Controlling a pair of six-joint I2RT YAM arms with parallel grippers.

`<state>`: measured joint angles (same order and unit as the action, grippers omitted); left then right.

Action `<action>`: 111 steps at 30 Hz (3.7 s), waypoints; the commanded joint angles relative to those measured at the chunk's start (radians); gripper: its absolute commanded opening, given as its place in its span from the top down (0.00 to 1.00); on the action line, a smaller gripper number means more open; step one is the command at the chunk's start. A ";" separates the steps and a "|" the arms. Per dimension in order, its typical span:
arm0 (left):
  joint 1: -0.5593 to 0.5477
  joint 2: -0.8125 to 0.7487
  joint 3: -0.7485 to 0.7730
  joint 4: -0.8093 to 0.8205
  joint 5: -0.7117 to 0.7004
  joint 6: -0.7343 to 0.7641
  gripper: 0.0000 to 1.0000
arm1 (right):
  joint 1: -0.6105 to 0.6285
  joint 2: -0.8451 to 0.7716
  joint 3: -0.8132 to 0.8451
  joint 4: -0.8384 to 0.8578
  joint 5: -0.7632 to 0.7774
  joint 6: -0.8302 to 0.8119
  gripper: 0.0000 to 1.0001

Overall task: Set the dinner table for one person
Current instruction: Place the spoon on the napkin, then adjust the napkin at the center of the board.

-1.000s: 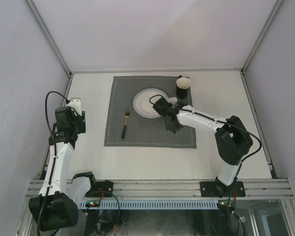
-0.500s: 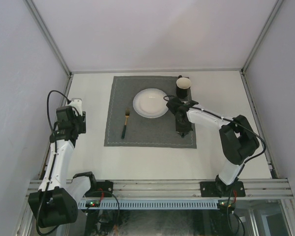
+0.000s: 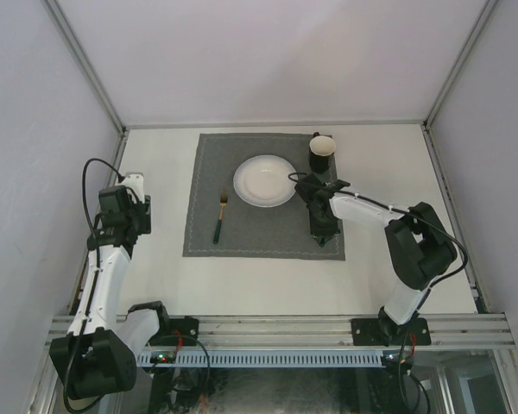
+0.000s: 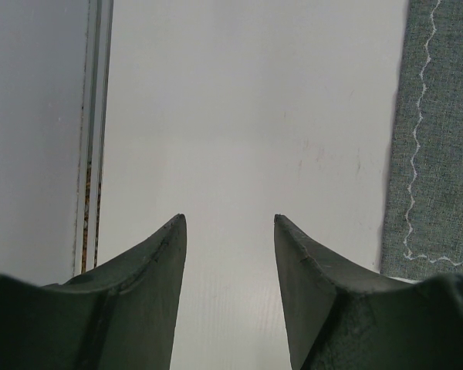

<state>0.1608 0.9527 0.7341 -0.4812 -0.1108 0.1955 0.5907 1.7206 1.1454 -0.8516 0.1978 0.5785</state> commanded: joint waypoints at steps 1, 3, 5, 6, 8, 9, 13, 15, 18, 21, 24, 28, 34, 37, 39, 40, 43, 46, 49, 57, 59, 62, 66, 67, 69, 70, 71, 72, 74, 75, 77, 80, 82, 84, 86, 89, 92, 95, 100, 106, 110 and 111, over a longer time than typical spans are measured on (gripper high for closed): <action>0.009 -0.022 0.009 0.027 -0.007 0.014 0.47 | -0.003 0.027 0.011 0.026 -0.004 -0.039 1.00; 0.010 -0.020 0.010 0.028 -0.006 0.014 0.46 | -0.010 0.032 0.011 0.031 -0.005 -0.046 1.00; 0.009 -0.017 0.011 0.029 -0.006 0.013 0.46 | -0.016 0.035 0.011 0.038 -0.013 -0.049 1.00; 0.010 -0.014 0.013 0.029 -0.006 0.014 0.47 | -0.018 0.039 0.011 0.041 -0.026 -0.049 1.00; 0.010 -0.009 0.017 0.028 -0.005 0.014 0.46 | -0.014 0.044 0.011 0.052 -0.033 -0.050 1.00; 0.009 -0.007 0.018 0.027 -0.006 0.013 0.46 | -0.012 0.047 0.013 0.056 -0.034 -0.051 1.00; 0.010 -0.007 0.016 0.028 -0.002 0.014 0.46 | -0.010 0.063 0.021 0.078 -0.046 -0.048 1.00; 0.010 -0.005 0.017 0.027 -0.004 0.014 0.47 | -0.009 0.078 0.032 0.071 -0.047 -0.052 1.00; 0.009 -0.008 0.015 0.027 -0.003 0.015 0.46 | -0.014 0.087 0.036 0.069 -0.053 -0.051 1.00; 0.010 -0.007 0.014 0.029 -0.003 0.014 0.46 | -0.014 0.091 0.037 0.073 -0.072 -0.059 0.99; 0.009 -0.006 0.014 0.029 -0.003 0.014 0.46 | -0.011 0.093 0.041 0.077 -0.090 -0.074 0.37; 0.010 -0.005 0.014 0.029 -0.003 0.013 0.46 | -0.001 0.073 0.041 0.086 -0.072 -0.080 0.01; 0.010 -0.008 0.013 0.029 0.010 0.013 0.47 | 0.021 0.002 0.095 0.097 -0.036 -0.122 0.00; 0.010 -0.010 0.011 0.020 0.032 0.012 0.46 | 0.005 -0.051 0.149 0.104 -0.014 -0.149 0.00; 0.010 -0.011 0.012 0.018 0.033 0.012 0.46 | -0.018 -0.072 0.148 0.105 -0.036 -0.145 0.00; 0.008 -0.014 0.013 0.017 0.034 0.012 0.47 | -0.023 -0.069 0.147 0.095 -0.039 -0.142 0.00; 0.010 -0.023 0.013 0.017 0.040 0.010 0.46 | -0.020 -0.039 0.146 0.050 -0.020 -0.148 0.00; 0.009 -0.032 0.008 0.017 0.043 0.010 0.46 | -0.029 -0.042 0.120 0.048 -0.013 -0.149 0.00; 0.010 -0.040 0.004 0.015 0.042 0.012 0.46 | -0.034 -0.068 0.090 0.070 -0.033 -0.152 0.00; 0.009 -0.034 0.011 0.012 0.045 0.012 0.46 | -0.011 -0.060 0.029 0.045 -0.097 -0.198 0.02; 0.010 -0.036 0.009 0.012 0.044 0.013 0.46 | -0.011 -0.065 0.023 0.027 -0.092 -0.213 0.13; 0.010 -0.033 0.006 0.016 0.044 0.014 0.47 | -0.017 -0.097 0.009 0.018 -0.070 -0.232 0.26; 0.009 -0.020 0.007 0.021 0.046 0.014 0.47 | -0.031 -0.157 -0.027 0.030 -0.063 -0.236 0.26; 0.009 -0.017 0.008 0.022 0.047 0.014 0.46 | -0.031 -0.163 -0.038 0.033 -0.061 -0.236 0.26; 0.010 -0.012 0.011 0.023 0.052 0.013 0.46 | -0.033 -0.168 -0.059 0.033 -0.057 -0.237 0.28; 0.010 -0.009 0.013 0.023 0.053 0.014 0.46 | -0.035 -0.166 -0.068 0.034 -0.059 -0.238 0.31; 0.010 -0.009 0.014 0.022 0.055 0.013 0.46 | -0.040 -0.166 -0.079 0.037 -0.066 -0.240 0.33; 0.010 -0.009 0.013 0.022 0.058 0.014 0.47 | -0.043 -0.164 -0.090 0.038 -0.072 -0.240 0.35; 0.010 -0.008 0.012 0.024 0.058 0.015 0.47 | -0.044 -0.159 -0.110 0.044 -0.090 -0.246 0.37; 0.010 -0.008 0.011 0.023 0.058 0.013 0.47 | -0.045 -0.153 -0.116 0.045 -0.095 -0.248 0.39; 0.011 -0.009 0.011 0.023 0.057 0.014 0.47 | -0.046 -0.142 -0.120 0.042 -0.098 -0.255 0.45; 0.009 -0.013 0.009 0.024 0.057 0.013 0.47 | -0.050 -0.132 -0.119 0.044 -0.101 -0.268 0.53; 0.010 -0.017 0.008 0.023 0.057 0.013 0.47 | -0.054 -0.130 -0.123 0.046 -0.099 -0.269 0.54; 0.010 -0.017 0.008 0.023 0.056 0.014 0.47 | -0.057 -0.126 -0.125 0.051 -0.100 -0.270 0.55; 0.010 -0.015 0.008 0.023 0.055 0.014 0.47 | -0.063 -0.122 -0.132 0.058 -0.095 -0.275 0.56; 0.010 -0.015 0.010 0.022 0.055 0.013 0.47 | -0.082 -0.119 -0.143 0.064 -0.097 -0.282 0.57; 0.010 -0.014 0.010 0.021 0.056 0.014 0.46 | -0.101 -0.122 -0.159 0.072 -0.106 -0.282 0.57; 0.009 -0.011 0.013 0.022 0.056 0.014 0.47 | -0.104 -0.127 -0.184 0.086 -0.116 -0.278 0.55; 0.009 -0.010 0.013 0.020 0.058 0.014 0.47 | -0.121 -0.117 -0.190 0.097 -0.132 -0.280 0.56; 0.009 -0.015 0.011 0.019 0.055 0.015 0.47 | -0.129 -0.106 -0.190 0.106 -0.157 -0.285 0.60; 0.009 -0.016 0.011 0.017 0.052 0.014 0.47 | -0.129 -0.096 -0.185 0.111 -0.163 -0.286 0.61; 0.010 -0.017 0.011 0.016 0.051 0.015 0.47 | -0.129 -0.091 -0.183 0.112 -0.170 -0.285 0.64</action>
<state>0.1608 0.9474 0.7341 -0.4816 -0.0711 0.1955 0.4652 1.6199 0.9485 -0.7677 0.0483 0.3080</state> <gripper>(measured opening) 0.534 0.396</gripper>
